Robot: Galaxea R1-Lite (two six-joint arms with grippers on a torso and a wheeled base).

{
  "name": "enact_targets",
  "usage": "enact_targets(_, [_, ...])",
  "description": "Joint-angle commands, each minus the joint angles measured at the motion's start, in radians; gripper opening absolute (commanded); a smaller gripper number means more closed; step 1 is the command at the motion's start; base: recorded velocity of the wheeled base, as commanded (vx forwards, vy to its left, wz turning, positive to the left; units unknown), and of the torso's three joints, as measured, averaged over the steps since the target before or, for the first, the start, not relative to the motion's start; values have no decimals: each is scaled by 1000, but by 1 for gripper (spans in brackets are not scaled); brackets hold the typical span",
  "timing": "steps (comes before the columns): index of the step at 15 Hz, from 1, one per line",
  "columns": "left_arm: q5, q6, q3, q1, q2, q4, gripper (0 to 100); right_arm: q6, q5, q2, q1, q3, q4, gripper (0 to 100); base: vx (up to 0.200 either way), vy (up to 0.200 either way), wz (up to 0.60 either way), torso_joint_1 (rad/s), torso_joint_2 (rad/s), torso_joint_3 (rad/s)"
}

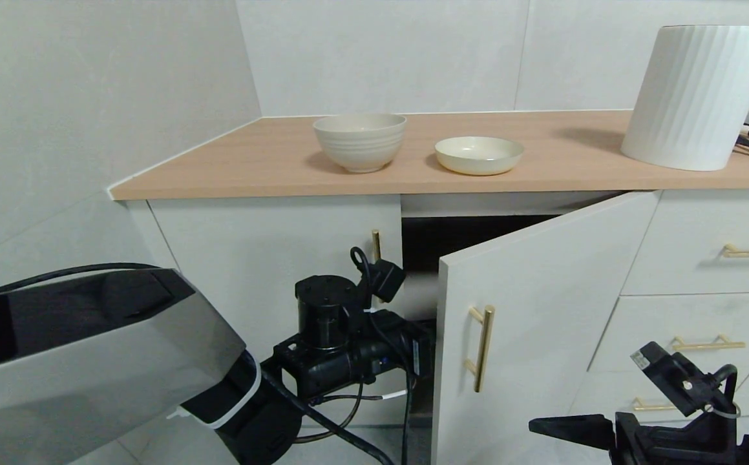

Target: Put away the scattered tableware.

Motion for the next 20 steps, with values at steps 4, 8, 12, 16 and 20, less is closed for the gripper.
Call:
enact_targets(4, [1,1,-52,-12,41,3,0,0,0,4,15,3,1,100,-150,0,0,7,2,2])
enact_targets(8, [0,1,-126,-21,103,9,0,1,-2,7,15,3,1,100,0,0,0,0,0,0])
enact_targets(12, [1,1,-158,-35,116,15,0,0,-2,4,16,3,1,100,0,0,0,0,0,0])
enact_targets(16, [24,1,-196,-108,73,78,0,1,-3,-24,58,6,1,100,0,0,0,0,0,0])
enact_targets(20, [27,2,-199,-177,32,125,0,1,-36,-131,168,9,9,100,0,0,0,0,0,0])
